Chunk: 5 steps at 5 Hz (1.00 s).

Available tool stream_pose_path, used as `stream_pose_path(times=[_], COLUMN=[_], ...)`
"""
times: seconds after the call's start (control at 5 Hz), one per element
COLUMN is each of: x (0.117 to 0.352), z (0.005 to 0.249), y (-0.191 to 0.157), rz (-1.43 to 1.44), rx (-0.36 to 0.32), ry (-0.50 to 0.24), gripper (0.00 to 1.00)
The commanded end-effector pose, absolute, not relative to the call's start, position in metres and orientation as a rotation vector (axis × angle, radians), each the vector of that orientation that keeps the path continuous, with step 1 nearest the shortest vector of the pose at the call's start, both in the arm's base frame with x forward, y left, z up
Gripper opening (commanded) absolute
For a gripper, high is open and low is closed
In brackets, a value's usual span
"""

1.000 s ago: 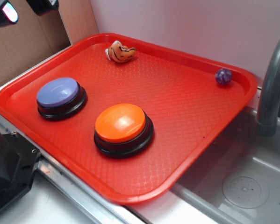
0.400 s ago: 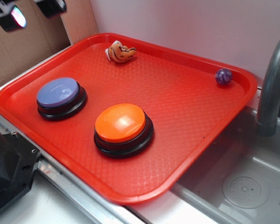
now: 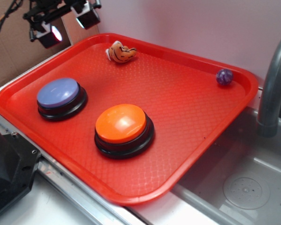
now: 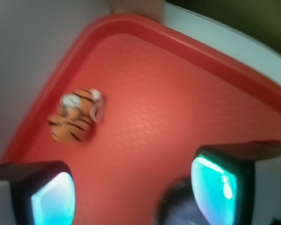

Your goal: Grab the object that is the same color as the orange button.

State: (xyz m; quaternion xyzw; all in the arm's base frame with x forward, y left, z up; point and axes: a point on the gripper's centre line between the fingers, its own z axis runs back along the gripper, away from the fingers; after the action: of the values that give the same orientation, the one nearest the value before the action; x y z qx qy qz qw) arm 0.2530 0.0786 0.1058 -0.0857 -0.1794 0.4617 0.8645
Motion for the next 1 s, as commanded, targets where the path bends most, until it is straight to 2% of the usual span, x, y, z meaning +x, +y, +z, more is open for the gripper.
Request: stream_pose_path(times=[0.0, 0.2, 0.4, 0.6, 0.8], x=[0.309, 0.322, 0.334, 0.338, 0.335], z=[0.091, 0.079, 0.067, 0.056, 0.044], y=[0.061, 0.057, 0.059, 0.067, 0.081], rz=[1.033, 1.024, 1.0, 0.996, 1.006], rx=[-0.14, -0.065, -0.022, 0.041, 0.017], ry=[-0.473, -0.464, -0.436, -0.399, -0.334], gripper=[1.0, 1.0, 1.0, 1.0, 0.47])
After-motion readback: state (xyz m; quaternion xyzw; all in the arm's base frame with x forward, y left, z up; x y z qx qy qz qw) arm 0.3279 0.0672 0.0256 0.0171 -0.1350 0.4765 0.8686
